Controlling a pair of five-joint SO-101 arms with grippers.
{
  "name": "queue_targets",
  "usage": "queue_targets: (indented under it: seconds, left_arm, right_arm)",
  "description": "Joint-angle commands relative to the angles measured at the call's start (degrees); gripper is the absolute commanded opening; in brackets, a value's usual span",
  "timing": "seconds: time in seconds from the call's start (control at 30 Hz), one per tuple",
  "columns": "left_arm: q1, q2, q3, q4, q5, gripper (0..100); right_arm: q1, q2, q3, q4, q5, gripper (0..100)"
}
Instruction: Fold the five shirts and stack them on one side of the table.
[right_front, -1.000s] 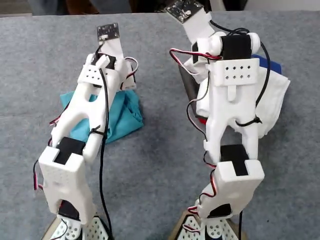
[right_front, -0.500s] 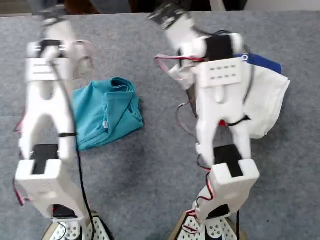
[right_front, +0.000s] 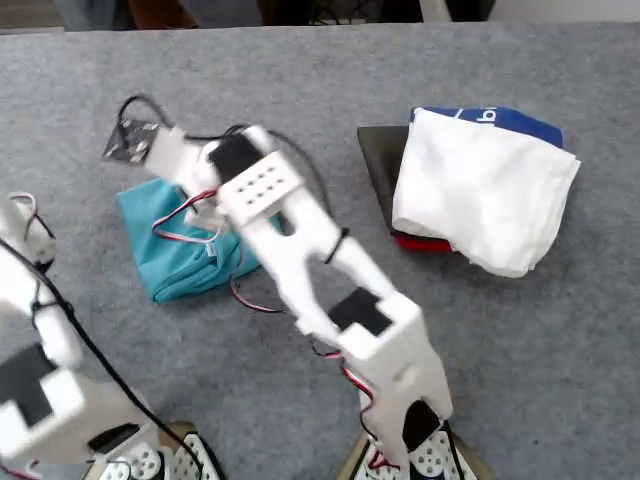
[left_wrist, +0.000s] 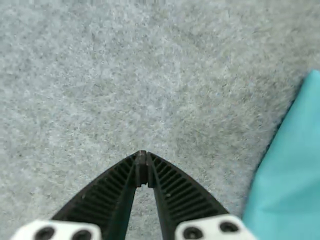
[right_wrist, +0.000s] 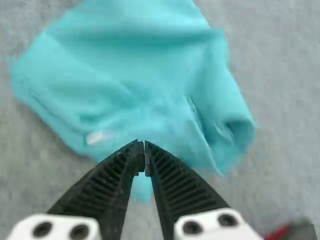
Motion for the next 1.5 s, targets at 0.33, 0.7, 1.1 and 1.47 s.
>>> queue_targets:
  seconds: [0.33, 0.7, 1.1, 1.47]
  left_arm:
    - [-0.75, -16.79, 35.38, -27.43, -0.18, 3]
    - [-0.4, -17.23, 35.65, -27.52, -0.35, 3]
    - [-0.66, -17.23, 35.56, -27.52, -0.53, 3]
    - [-0.31, -17.85, 30.02, -27.08, -0.62, 3]
  right_arm:
    - [0.44, 22.9, -31.78, 5.45, -8.88, 1.4]
    - [8.97, 34.42, -48.22, 21.19, -8.79, 1.4]
    - [12.48, 12.7, -20.18, 22.33, -8.88, 1.3]
    - [18.2, -34.07, 34.33, 19.87, -2.29, 1.3]
